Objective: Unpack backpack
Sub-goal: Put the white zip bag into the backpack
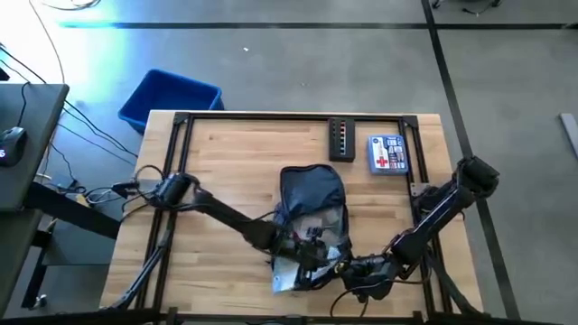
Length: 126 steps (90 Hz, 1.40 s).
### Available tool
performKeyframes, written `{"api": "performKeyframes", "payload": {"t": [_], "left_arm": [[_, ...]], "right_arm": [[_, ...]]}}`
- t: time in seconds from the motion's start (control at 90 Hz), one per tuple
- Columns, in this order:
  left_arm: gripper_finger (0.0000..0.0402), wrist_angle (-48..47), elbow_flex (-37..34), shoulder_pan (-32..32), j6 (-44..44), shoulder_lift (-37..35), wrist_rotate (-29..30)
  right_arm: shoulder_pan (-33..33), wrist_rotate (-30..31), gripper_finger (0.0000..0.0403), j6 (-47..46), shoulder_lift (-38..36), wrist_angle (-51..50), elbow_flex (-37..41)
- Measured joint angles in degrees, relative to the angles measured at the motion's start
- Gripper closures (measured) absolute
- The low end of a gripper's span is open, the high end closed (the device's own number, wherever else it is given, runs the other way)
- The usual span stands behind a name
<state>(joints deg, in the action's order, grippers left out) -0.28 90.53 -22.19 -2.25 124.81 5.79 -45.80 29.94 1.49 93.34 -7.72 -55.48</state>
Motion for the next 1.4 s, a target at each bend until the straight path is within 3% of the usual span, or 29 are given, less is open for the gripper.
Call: {"api": "performKeyframes", "payload": {"t": [0.156,0.344,0.611,0.8,0.956,1.122,1.4], "left_arm": [[0.0401,13.6,0.0,2.2,1.1,5.5,-10.8],[0.0401,12.4,0.1,4.6,-4.0,7.8,-13.2],[0.0402,9.5,0.1,4.2,0.1,5.1,-12.5],[0.0402,-5.8,0.1,0.2,5.1,-4.0,-4.0],[0.0402,-20.1,0.2,-4.9,4.7,-10.3,-4.0],[0.0388,-33.5,0.1,-11.0,7.8,-11.1,-0.4],[0.0303,-36.7,0.1,-15.3,13.9,-10.7,14.0]], "right_arm": [[-0.2,-1.2,0.0403,0.4,0.0,0.0,0.0],[0.0,-0.5,0.0403,0.5,0.0,-0.3,0.0],[0.0,-1.5,0.0403,-3.5,-0.2,-4.4,0.0],[0.0,-1.7,0.0403,-8.0,-0.2,-9.1,0.0],[0.0,-2.0,0.0403,-8.7,-0.2,-9.8,0.0],[0.0,-2.3,0.0403,-9.2,-0.2,-10.1,0.0],[0.4,-2.4,0.0403,-9.2,-0.2,-9.7,0.0]]}}
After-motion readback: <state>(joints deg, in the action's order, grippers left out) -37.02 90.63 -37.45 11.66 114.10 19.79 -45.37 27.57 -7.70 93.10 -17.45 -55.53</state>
